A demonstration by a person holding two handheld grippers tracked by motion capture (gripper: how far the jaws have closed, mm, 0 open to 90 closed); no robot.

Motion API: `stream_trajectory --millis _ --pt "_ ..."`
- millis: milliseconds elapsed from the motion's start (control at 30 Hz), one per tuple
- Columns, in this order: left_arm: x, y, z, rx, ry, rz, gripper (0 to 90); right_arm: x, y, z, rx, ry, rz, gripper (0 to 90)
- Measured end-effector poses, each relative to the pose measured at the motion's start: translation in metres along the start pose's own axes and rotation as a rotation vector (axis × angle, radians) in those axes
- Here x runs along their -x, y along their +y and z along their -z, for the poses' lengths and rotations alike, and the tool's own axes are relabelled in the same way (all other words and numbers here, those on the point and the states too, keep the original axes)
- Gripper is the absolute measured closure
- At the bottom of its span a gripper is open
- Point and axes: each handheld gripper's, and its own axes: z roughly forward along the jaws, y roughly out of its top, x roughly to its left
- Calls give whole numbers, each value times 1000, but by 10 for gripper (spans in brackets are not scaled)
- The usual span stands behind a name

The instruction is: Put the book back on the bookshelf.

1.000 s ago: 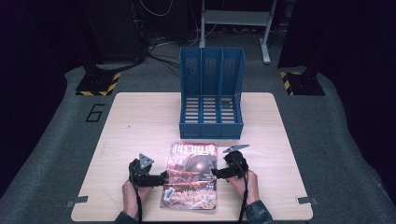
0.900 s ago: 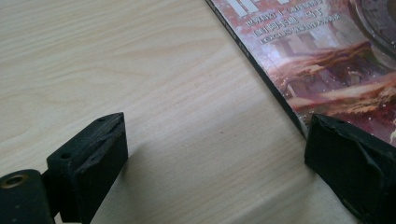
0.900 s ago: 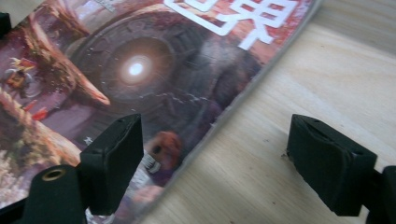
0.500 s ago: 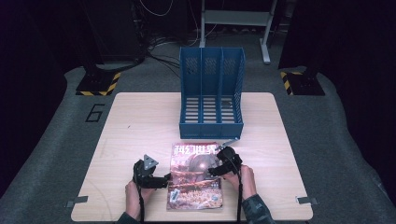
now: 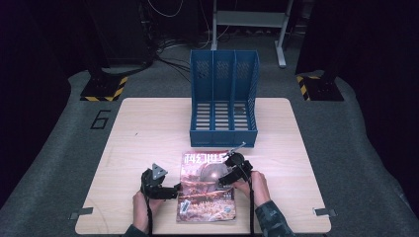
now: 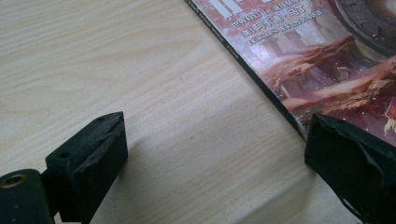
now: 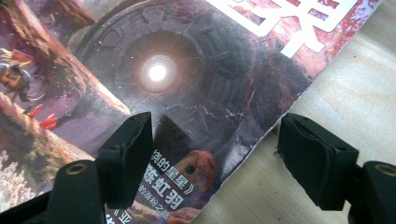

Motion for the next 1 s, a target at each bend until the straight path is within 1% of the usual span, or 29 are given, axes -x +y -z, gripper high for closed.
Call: stream_trajectory --millis 33,67,100,133,167,267,300,333,367,400,433,467,500,533,567,600,633,667,700,767,800,900,933,1000 --pt "0 0 0 -1 0 -1 60 1 0 0 6 6 9 272" --pt "0 0 0 -1 0 -1 60 3 0 1 9 17 5 283" --pt "-1 0 0 -3 -2 -22 60 3 0 1 9 17 5 283" --pt "-1 1 0 -3 -1 -20 60 5 -1 1 20 37 -14 290" --pt "-1 1 0 -3 -1 -20 59 5 -1 1 20 37 -14 290" --pt "-1 1 0 -3 -2 -19 59 10 -3 2 38 69 -25 318" --pt "-1 0 0 -2 -1 -8 60 14 -4 3 52 96 -45 331" --pt "-1 1 0 -3 -2 -20 60 15 -5 4 59 107 -49 339" --pt "-1 1 0 -3 -2 -20 60 15 -5 4 59 107 -49 339" --pt "-1 1 0 -3 -2 -20 60 20 -8 4 77 144 -69 350" --pt "-1 1 0 -3 -2 -20 60 20 -8 4 77 144 -69 350" --pt "-1 0 0 -2 -1 -14 60 22 -10 4 94 160 -79 352" --pt "-1 0 0 -2 -1 -14 60 27 -13 5 114 192 -94 366" --pt "-1 1 0 -3 -2 -18 60 29 -14 6 132 204 -97 370" --pt "-1 1 0 -3 -2 -18 60 29 -14 6 132 204 -97 370" --pt "-1 1 0 -3 -3 -20 60 32 -17 9 163 243 -117 393" --pt "-1 1 0 -3 -3 -20 60 32 -17 9 163 243 -117 393" --pt "-1 0 0 -2 -3 -15 60 34 -19 12 213 293 -131 409" --pt "-1 0 0 -2 -3 -15 60 34 -19 12 213 293 -131 409" --pt "-1 0 0 -1 -3 -7 60 33 -19 14 231 310 -132 409" --pt "-1 0 0 -1 -4 -7 60 32 -18 15 251 310 -122 409" --pt "-1 0 0 -1 -4 -7 60 31 -16 15 266 312 -123 409" --pt "0 0 0 0 -8 -11 60 30 -14 15 290 299 -117 418" --pt "-1 1 -1 2 -7 -28 60 30 -11 15 291 305 -121 431"
